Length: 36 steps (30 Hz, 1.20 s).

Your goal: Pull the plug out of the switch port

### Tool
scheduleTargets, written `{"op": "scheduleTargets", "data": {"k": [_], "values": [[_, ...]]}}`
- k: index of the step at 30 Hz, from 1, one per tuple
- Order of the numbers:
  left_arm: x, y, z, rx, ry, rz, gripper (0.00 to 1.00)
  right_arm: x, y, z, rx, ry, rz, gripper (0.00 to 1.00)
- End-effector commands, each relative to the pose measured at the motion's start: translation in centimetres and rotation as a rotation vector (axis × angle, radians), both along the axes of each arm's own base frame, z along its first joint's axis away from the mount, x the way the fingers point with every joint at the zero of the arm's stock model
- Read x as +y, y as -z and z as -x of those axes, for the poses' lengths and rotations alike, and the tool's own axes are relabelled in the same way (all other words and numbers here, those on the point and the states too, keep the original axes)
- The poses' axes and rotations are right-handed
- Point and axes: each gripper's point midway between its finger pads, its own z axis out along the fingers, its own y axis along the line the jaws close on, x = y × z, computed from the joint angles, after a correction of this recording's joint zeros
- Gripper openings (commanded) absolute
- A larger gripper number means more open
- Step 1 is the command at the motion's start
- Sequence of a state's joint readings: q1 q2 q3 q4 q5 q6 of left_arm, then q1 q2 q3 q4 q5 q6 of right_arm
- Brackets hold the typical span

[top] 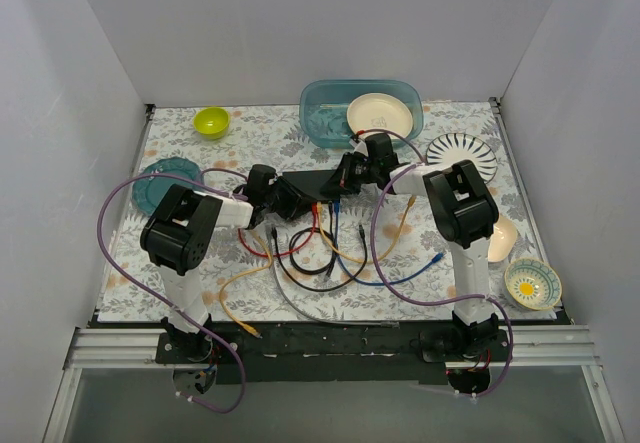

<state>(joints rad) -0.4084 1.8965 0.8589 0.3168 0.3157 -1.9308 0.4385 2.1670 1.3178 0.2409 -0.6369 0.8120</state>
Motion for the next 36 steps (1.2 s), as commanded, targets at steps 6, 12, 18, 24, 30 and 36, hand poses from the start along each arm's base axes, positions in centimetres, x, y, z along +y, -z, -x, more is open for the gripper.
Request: {"op": "scheduleTargets", "data": {"k": [6, 12, 18, 24, 30, 36], "values": [[1.4, 4.4, 2.8, 0.087, 0.021, -0.068, 0.26, -0.7, 2.6, 0.5, 0.032, 0.017, 0.079, 0.07], [1.5, 4.6, 3.7, 0.087, 0.051, -0.07, 0.27, -0.7, 2.7, 0.5, 0.032, 0.016, 0.08, 0.07], [1.3, 4.7, 4.1, 0.081, 0.071, -0.054, 0.22, -0.8, 2.9, 0.7, 0.037, 0.014, 0.082, 0.07], [1.3, 5.3, 4.2, 0.116, 0.058, -0.056, 0.23, -0.8, 3.0, 0.7, 0.038, 0.015, 0.084, 0.08], [1.4, 5.8, 4.0, 0.142, 0.039, -0.052, 0.03, -0.9, 2.9, 0.9, 0.039, 0.015, 0.084, 0.08], [2.0, 5.9, 5.2, 0.147, 0.04, -0.053, 0.0, 0.3, 1.4, 1.0, -0.01, -0.013, 0.077, 0.07]]}}
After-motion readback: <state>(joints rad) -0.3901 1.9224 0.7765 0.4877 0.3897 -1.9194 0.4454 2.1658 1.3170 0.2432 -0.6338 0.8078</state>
